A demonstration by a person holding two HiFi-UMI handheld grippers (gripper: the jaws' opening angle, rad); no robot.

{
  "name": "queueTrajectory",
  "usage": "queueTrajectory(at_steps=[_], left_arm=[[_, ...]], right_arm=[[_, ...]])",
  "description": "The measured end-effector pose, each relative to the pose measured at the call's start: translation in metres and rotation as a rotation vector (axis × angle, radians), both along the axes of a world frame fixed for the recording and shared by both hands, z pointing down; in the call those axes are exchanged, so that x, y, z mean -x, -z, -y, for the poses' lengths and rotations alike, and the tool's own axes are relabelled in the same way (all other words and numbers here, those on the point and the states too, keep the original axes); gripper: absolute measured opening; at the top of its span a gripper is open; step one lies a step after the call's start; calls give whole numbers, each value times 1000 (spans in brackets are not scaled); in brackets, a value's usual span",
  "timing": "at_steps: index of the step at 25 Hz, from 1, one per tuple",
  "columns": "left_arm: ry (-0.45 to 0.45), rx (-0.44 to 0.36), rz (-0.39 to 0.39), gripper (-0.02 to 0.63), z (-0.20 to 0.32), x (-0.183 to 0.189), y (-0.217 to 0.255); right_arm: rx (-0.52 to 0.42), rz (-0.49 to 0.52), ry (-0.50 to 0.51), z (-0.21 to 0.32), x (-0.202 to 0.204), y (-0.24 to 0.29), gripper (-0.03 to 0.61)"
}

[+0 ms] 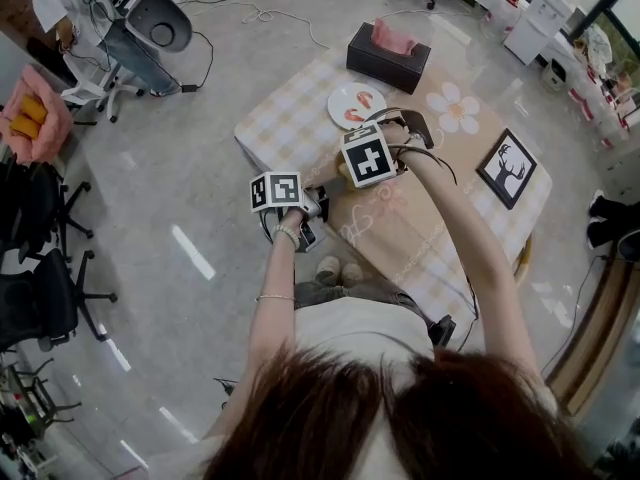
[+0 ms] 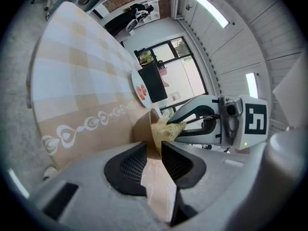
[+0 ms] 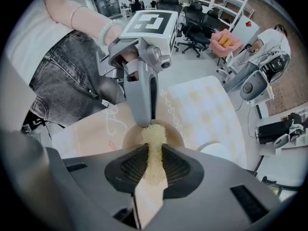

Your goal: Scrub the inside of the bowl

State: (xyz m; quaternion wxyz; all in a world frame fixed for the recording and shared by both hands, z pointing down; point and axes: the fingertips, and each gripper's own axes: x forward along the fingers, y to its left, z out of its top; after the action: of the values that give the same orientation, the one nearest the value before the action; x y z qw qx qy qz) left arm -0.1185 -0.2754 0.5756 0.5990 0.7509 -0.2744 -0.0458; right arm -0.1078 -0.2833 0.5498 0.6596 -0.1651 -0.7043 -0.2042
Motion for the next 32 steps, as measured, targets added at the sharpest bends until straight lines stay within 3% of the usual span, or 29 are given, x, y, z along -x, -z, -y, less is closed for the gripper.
queueTrajectory(at_steps=[32], left_arm=[[-12, 18, -17, 104, -1, -2, -3]], right_arm=[[-96, 26, -40, 35, -1, 6, 78]])
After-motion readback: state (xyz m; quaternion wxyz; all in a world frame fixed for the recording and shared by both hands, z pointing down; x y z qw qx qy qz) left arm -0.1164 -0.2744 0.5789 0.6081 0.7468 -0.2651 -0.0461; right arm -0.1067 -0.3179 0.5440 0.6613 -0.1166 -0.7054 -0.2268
